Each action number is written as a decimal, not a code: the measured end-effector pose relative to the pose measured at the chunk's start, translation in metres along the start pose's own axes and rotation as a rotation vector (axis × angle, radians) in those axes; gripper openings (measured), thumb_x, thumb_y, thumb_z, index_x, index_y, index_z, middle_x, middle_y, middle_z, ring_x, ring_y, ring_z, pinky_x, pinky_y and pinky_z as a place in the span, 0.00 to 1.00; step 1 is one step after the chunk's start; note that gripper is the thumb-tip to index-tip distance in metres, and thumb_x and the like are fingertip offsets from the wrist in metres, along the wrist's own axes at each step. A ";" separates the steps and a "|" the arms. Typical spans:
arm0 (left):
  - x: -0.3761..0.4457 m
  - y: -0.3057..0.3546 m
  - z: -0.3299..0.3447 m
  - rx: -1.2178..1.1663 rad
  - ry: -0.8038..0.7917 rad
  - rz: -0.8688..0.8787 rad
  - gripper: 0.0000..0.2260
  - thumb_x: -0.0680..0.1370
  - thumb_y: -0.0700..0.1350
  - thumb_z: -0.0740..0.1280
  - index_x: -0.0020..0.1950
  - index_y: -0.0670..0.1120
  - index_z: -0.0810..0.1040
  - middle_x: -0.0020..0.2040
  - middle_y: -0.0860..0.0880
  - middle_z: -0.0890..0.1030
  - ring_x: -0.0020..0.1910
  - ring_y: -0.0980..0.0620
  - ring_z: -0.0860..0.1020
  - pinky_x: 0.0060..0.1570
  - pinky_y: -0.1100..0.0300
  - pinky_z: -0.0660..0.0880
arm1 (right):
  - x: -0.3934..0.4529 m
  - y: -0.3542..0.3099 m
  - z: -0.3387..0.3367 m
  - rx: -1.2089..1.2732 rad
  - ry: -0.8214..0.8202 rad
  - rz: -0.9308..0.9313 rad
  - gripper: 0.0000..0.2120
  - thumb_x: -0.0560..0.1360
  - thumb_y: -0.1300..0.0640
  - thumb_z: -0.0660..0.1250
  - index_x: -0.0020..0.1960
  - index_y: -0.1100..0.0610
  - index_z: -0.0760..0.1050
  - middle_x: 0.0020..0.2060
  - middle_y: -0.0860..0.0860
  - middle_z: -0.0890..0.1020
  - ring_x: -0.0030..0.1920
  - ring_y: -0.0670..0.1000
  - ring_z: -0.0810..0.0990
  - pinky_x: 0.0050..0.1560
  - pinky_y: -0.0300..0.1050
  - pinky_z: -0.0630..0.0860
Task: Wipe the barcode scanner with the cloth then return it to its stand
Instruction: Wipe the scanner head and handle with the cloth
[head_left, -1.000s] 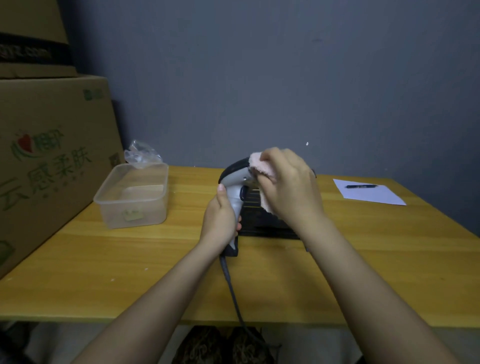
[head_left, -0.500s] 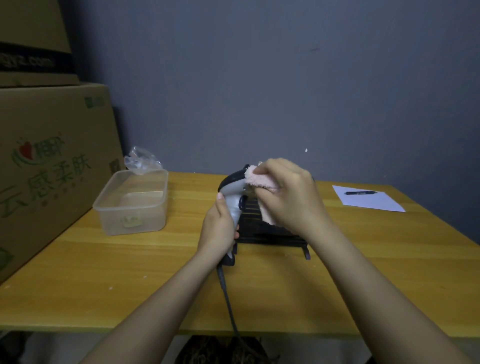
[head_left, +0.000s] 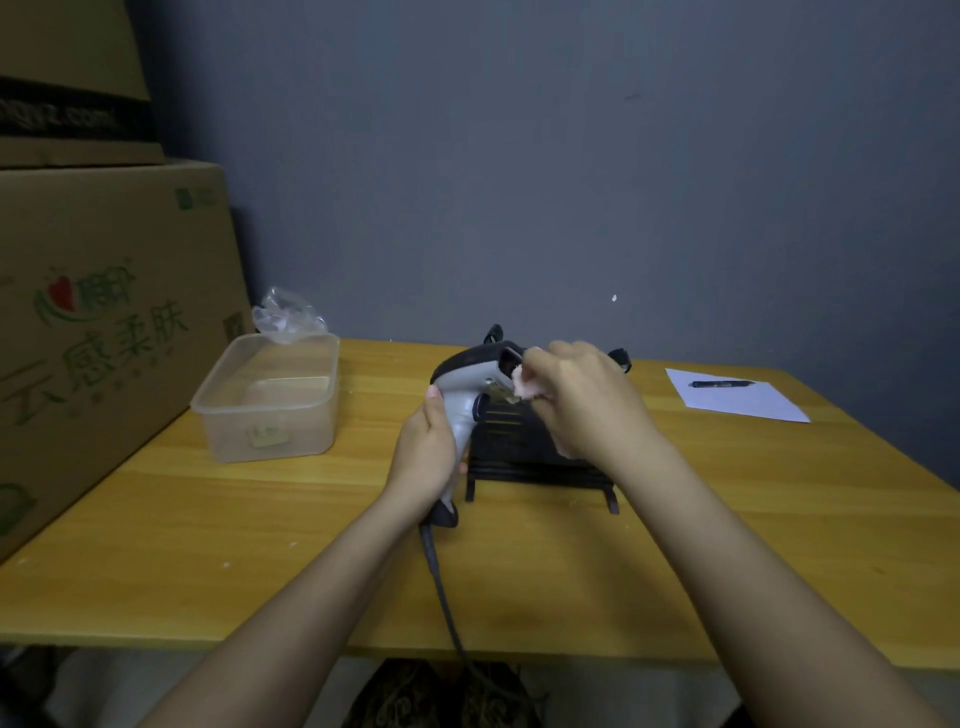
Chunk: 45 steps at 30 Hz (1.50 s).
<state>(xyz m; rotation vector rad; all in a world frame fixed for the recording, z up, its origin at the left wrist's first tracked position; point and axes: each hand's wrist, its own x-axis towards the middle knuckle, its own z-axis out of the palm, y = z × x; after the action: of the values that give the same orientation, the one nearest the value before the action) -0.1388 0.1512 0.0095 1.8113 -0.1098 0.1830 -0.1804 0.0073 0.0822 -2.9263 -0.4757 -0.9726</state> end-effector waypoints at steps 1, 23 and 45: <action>-0.001 0.000 -0.001 0.008 -0.004 -0.002 0.25 0.82 0.55 0.42 0.41 0.44 0.73 0.24 0.48 0.65 0.26 0.48 0.72 0.21 0.67 0.71 | -0.001 0.001 -0.003 -0.005 -0.015 -0.062 0.08 0.69 0.67 0.66 0.39 0.56 0.70 0.36 0.56 0.76 0.39 0.59 0.73 0.32 0.45 0.56; 0.000 0.006 0.007 0.106 0.002 0.044 0.25 0.82 0.56 0.41 0.39 0.44 0.70 0.24 0.48 0.70 0.25 0.50 0.76 0.27 0.58 0.73 | -0.024 0.009 0.030 0.246 0.347 -0.037 0.18 0.73 0.63 0.65 0.63 0.60 0.74 0.55 0.59 0.78 0.52 0.58 0.76 0.53 0.48 0.73; 0.005 0.005 0.009 -0.033 0.039 0.025 0.28 0.83 0.55 0.41 0.35 0.43 0.72 0.23 0.48 0.72 0.20 0.53 0.73 0.19 0.65 0.67 | -0.006 -0.005 -0.003 0.597 0.357 0.331 0.12 0.68 0.62 0.69 0.50 0.53 0.74 0.48 0.48 0.70 0.42 0.37 0.71 0.39 0.29 0.67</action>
<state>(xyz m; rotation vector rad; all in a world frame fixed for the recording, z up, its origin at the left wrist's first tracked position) -0.1346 0.1416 0.0126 1.7737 -0.1080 0.2329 -0.1881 0.0106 0.0807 -2.1560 -0.2026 -1.0470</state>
